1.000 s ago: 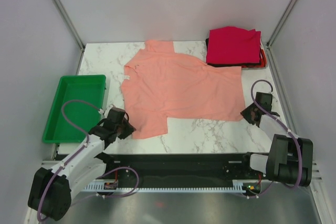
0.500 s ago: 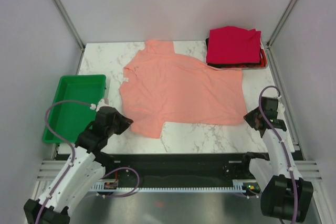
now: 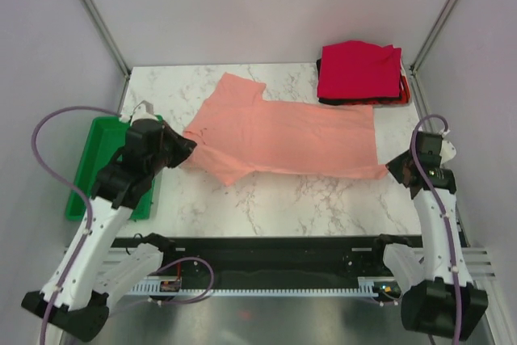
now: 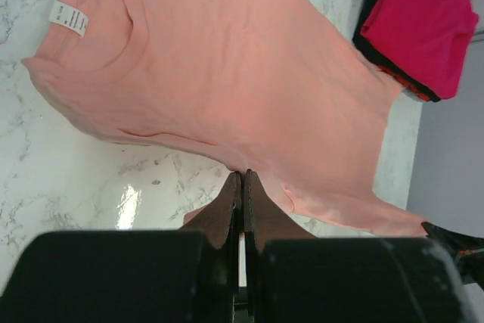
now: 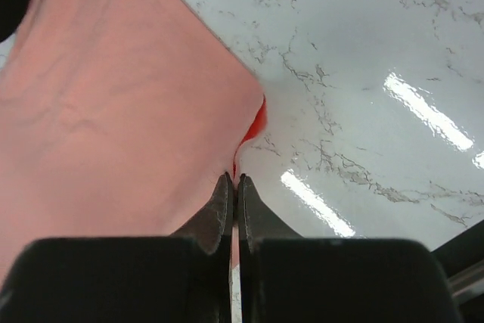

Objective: Fold and stack the t-shirts
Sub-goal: Fold the tshirt

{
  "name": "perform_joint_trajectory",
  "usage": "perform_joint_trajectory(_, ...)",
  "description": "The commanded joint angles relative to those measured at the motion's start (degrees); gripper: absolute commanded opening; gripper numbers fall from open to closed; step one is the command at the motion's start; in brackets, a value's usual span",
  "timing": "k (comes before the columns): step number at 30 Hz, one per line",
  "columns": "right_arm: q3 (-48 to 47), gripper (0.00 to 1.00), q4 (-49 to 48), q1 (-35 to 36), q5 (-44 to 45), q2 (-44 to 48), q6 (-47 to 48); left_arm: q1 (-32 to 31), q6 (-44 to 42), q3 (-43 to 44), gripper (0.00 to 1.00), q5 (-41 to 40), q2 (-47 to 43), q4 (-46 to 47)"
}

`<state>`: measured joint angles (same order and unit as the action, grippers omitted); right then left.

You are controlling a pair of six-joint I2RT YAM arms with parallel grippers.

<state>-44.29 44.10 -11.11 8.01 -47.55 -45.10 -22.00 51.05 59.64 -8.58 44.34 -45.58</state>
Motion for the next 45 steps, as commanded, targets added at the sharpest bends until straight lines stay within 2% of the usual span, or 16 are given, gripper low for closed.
perform_joint_trajectory(1,-2.5,0.00,-2.9,-0.2,-0.4,-6.7,2.6,-0.1,-6.2,4.0,0.02,-3.0,8.3,0.1)
perform_joint_trajectory(8,-7.9,0.00,-11.6,-0.2,-1.5,-22.7,3.6,4.6,-12.1,13.0,0.02,-1.6,26.4,5.1)
perform_joint_trajectory(12,-11.2,0.00,-15.9,-0.2,-2.3,-35.0,3.4,9.5,-15.6,21.3,0.03,3.4,41.9,5.7)
perform_joint_trajectory(13,-14.6,0.04,-16.5,-0.2,-3.4,-41.5,4.0,10.2,-16.1,23.5,0.06,3.9,50.1,5.7)
perform_joint_trajectory(14,-16.8,0.24,-16.8,-0.1,-6.7,-45.0,4.2,12.0,-17.6,28.9,0.11,7.7,54.1,5.5)
perform_joint_trajectory(15,-21.6,0.59,-16.6,0.0,-9.1,-48.4,5.3,12.9,-18.6,32.8,0.38,11.1,59.4,3.1)
perform_joint_trajectory(16,-24.0,0.88,-15.4,0.0,-10.4,-53.9,6.2,13.4,-19.5,36.7,0.68,13.9,67.4,0.7)
perform_joint_trajectory(17,-25.7,0.98,-13.2,0.0,-10.5,-55.3,6.3,13.5,-21.5,44.0,0.82,17.1,71.3,-1.9)
perform_joint_trajectory(18,-26.5,0.98,-12.8,-0.1,-9.9,-55.4,6.6,13.2,-22.0,46.5,0.90,16.8,73.3,-4.0)
perform_joint_trajectory(19,-25.5,0.98,-12.9,-0.2,-8.8,-52.6,6.5,12.9,-22.0,47.5,0.92,16.0,73.4,-5.8)
perform_joint_trajectory(22,-20.7,0.98,-14.4,-1.2,-4.1,-43.0,7.0,12.2,-21.5,41.1,0.95,12.2,67.5,-3.0)
perform_joint_trajectory(26,-12.6,0.98,-14.5,-3.6,-3.3,-30.8,7.4,12.3,-18.6,23.0,0.93,6.6,49.4,3.6)
perform_joint_trajectory(31,2.4,0.98,-18.6,-3.6,-7.4,-20.0,6.5,12.4,-13.3,3.8,0.90,4.7,33.8,11.7)
perform_joint_trajectory(38,5.1,0.90,-22.6,-3.6,-10.4,-27.0,9.7,12.7,-9.0,-19.1,0.88,5.7,23.4,23.4)
perform_joint_trajectory(42,4.8,0.83,-25.1,-3.7,-10.2,-31.1,10.4,13.7,-7.5,-23.8,0.91,5.9,22.6,27.7)
perform_joint_trajectory(45,4.9,0.72,-27.7,-3.7,-10.9,-33.6,10.6,14.4,-6.3,-26.6,0.95,5.9,22.7,30.5)
